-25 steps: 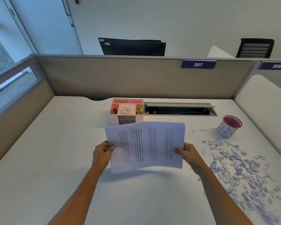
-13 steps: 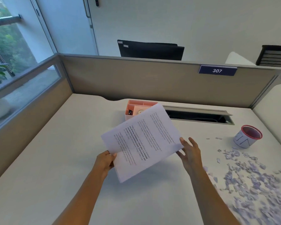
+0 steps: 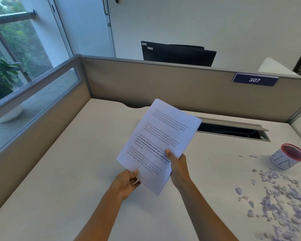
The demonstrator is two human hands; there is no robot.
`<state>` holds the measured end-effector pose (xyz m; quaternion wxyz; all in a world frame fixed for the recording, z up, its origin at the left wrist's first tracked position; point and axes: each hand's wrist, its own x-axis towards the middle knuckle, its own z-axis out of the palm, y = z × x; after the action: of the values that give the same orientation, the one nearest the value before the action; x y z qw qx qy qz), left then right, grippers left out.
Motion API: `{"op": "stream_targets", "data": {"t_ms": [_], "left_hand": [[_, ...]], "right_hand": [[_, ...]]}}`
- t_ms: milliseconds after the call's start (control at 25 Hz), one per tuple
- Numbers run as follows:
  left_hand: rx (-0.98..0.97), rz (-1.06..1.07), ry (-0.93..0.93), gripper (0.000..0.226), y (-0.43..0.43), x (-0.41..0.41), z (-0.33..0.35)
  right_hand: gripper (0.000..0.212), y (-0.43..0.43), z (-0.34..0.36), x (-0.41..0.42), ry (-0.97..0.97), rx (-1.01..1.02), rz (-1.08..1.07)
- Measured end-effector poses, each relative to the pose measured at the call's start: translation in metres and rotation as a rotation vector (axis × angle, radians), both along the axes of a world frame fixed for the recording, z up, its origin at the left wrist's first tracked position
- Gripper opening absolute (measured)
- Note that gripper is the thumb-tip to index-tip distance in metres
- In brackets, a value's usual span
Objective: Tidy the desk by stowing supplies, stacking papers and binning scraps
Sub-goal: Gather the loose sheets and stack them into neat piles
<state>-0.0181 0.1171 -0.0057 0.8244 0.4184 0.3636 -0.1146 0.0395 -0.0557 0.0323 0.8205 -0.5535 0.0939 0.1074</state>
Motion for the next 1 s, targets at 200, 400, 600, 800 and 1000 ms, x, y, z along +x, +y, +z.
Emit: {"op": "stream_targets", "data": {"t_ms": [200,400,600,800,1000], "left_hand": [[0.13,0.023,0.003,0.032,0.069,0.001,-0.001],[0.355,-0.142,-0.041,0.04,0.132,0.021,0.009],[0.304,-0.224,0.031,0.045,0.148,0.04,-0.004],[0.112,-0.067,-0.003,0.037,0.177,0.048,-0.036],[0.572,-0.184,0.085,0.023,0.195,0.071,-0.043]], "right_hand": [[0.029,0.018,0.004,0.027,0.045,-0.074,0.18],[0.049,0.05,0.001,0.049,0.187,-0.141,0.459],[0.041,0.099,-0.008,0.053,0.285,-0.19,0.607],[0.041,0.128,-0.02,0.068,0.355,-0.242,0.569],[0.035,0.146,-0.053,0.09,0.364,-0.326,0.321]]}}
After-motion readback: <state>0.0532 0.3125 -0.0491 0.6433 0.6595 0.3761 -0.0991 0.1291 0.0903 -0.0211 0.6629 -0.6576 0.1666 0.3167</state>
